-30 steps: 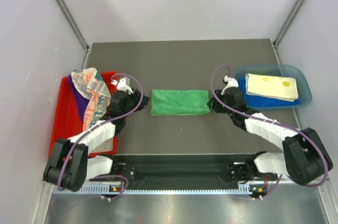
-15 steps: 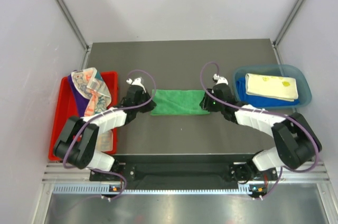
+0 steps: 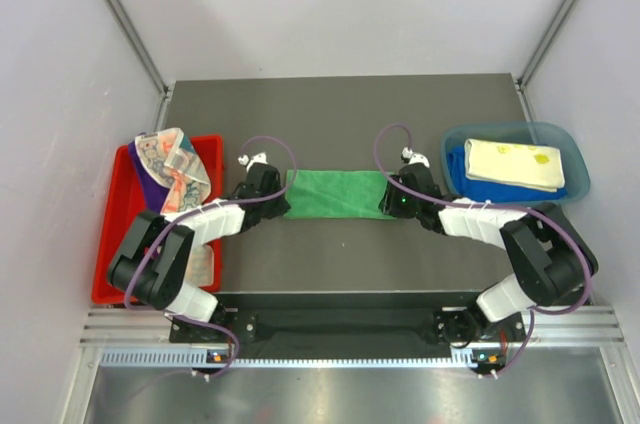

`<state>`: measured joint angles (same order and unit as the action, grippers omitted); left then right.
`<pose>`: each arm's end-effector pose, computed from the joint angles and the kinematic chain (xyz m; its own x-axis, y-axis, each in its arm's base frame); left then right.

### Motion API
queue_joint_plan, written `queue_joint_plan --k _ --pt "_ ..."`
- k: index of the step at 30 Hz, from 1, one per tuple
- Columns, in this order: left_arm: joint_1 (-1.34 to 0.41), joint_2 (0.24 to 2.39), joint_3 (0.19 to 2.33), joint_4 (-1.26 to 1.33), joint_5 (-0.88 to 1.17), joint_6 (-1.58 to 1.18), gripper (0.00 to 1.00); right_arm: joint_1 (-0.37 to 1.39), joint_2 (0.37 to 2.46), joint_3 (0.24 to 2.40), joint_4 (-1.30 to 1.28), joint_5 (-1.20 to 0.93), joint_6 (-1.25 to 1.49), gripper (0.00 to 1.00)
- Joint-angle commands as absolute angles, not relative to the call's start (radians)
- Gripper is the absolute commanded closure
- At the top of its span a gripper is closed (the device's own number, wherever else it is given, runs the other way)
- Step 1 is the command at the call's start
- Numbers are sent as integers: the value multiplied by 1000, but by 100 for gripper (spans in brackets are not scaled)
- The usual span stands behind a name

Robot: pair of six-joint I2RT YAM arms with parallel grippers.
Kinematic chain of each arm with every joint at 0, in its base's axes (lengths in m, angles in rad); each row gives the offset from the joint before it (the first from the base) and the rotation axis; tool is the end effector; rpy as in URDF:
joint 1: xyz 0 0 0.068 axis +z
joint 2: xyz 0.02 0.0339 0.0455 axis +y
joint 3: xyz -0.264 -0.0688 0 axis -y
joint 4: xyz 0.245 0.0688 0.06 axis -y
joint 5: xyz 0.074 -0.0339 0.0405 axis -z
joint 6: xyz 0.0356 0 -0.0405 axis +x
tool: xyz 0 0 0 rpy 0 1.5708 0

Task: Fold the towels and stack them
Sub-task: Smooth out wrinkles on the folded towel

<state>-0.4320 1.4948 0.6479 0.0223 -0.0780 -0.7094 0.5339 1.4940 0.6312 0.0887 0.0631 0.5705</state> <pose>0.2568 -0.1153 0.1525 -0.7466 -0.3709 -0.5523 -0.1541 0.9040 -0.3988 0.2447 0.1421 0.1531 -0.7598 0.1769 -0.6256 -0.0698 0.9345 0.3491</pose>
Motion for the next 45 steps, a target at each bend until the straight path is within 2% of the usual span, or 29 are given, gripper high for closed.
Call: queue_joint_plan --k 1,13,18,27,34,45 --pt "-422 1496 640 -120 -187 -692 100 526 1526 650 86 103 572 62" --pt "-422 1381 687 -284 -225 -664 100 505 1511 660 37 129 572 61" --pt "-425 1336 748 -295 -141 -649 100 503 1490 676 22 112 572 61" --pt "-549 1460 928 -242 -97 -661 100 503 1439 739 -41 127 561 60" --pt "-561 1617 881 -190 -150 -710 100 503 1511 795 -18 112 554 60" --pt "-561 1578 782 -250 -222 -723 100 442 1681 850 -37 132 499 60"
